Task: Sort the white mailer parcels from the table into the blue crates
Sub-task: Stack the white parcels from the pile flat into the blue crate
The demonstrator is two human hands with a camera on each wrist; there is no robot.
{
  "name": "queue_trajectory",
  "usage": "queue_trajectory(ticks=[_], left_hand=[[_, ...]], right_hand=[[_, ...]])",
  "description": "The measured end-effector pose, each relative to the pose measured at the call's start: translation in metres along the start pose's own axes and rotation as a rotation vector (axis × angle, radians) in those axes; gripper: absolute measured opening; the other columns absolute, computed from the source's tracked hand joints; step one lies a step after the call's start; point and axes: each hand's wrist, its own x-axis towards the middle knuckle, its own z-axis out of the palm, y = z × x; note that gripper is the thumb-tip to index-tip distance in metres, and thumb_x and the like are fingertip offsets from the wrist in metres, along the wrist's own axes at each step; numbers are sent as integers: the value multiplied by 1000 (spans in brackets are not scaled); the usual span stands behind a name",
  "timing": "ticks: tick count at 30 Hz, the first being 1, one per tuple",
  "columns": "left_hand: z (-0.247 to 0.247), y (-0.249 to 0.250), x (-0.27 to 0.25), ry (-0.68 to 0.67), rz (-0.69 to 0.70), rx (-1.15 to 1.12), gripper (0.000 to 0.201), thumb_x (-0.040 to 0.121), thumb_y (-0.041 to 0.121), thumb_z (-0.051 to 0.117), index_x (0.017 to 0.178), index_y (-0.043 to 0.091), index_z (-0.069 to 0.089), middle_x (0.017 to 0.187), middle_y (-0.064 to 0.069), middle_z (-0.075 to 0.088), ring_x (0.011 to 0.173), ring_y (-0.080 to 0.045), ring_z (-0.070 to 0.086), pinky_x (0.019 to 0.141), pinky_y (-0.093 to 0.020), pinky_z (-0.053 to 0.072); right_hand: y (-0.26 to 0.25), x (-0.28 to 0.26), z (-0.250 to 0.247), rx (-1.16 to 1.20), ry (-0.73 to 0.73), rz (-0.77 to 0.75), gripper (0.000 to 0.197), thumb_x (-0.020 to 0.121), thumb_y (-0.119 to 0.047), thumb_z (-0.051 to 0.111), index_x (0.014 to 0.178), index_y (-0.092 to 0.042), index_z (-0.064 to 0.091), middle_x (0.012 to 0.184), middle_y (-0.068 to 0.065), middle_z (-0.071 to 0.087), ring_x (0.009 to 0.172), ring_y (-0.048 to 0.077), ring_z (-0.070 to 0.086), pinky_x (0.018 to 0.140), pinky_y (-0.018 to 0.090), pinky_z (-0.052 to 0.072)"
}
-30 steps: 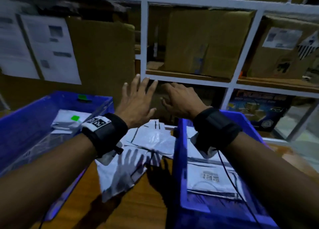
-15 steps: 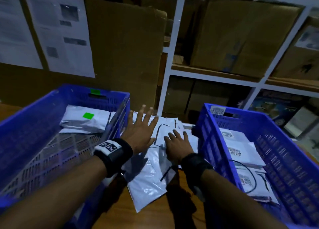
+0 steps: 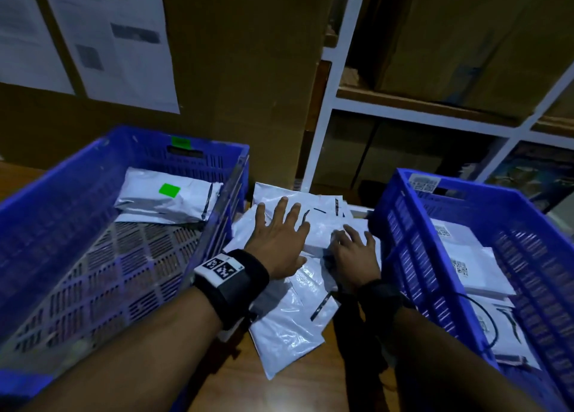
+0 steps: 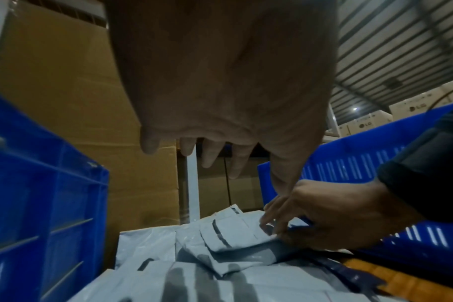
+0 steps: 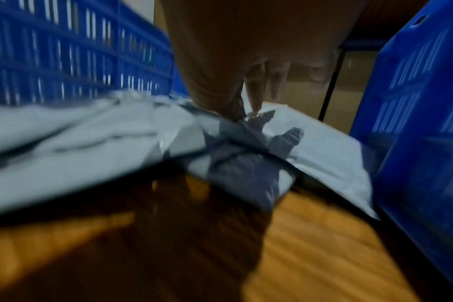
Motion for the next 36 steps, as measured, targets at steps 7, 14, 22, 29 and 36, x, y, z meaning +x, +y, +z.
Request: queue_trajectory(ticks=[7, 14, 22, 29, 36], left_hand=[[-11, -6, 4, 178, -150, -37, 81, 95, 43, 61, 157, 26, 12, 166, -7, 1, 151, -37, -6, 117, -65, 8], [-21, -14, -2, 407, -159, -56, 25, 97, 17, 58, 121, 23, 64, 160, -5, 30, 150, -34, 11, 117, -54, 19], [-24, -12, -1, 689, -221, -162, 67, 91, 41, 60, 148, 14, 39, 166, -15, 4, 151, -40, 4, 116, -63, 13], [-33, -1, -5, 942, -154, -157, 104, 84, 44, 69, 157, 8, 4, 164, -24, -2, 152, -41, 0, 118, -64, 11], [-55, 46, 0, 1051, -18, 63, 98, 83, 33, 69, 156, 9, 8, 162, -26, 6, 150, -47, 4, 116, -67, 12]], right_hand=[[3, 7, -61, 297, 252, -222, 34, 90, -25, 51, 120, -14, 62, 145, 6, 50, 137, 28, 40, 109, 52, 34], [0, -9, -77, 533, 259, -256, 37, 97, -27, 52, 127, -7, 57, 125, 13, 61, 115, 31, 55, 95, 46, 45], [22, -21, -100, 565, 286, -160, 38, 97, -37, 41, 108, -7, 61, 105, 13, 64, 97, 30, 57, 84, 46, 48], [61, -30, -170, 536, 363, -99, 32, 101, -28, 49, 70, -21, 42, 69, 0, 47, 69, 25, 47, 62, 32, 27], [117, -56, -216, 494, 324, -63, 36, 103, -31, 44, 74, -10, 45, 69, 5, 51, 69, 26, 49, 61, 32, 26]])
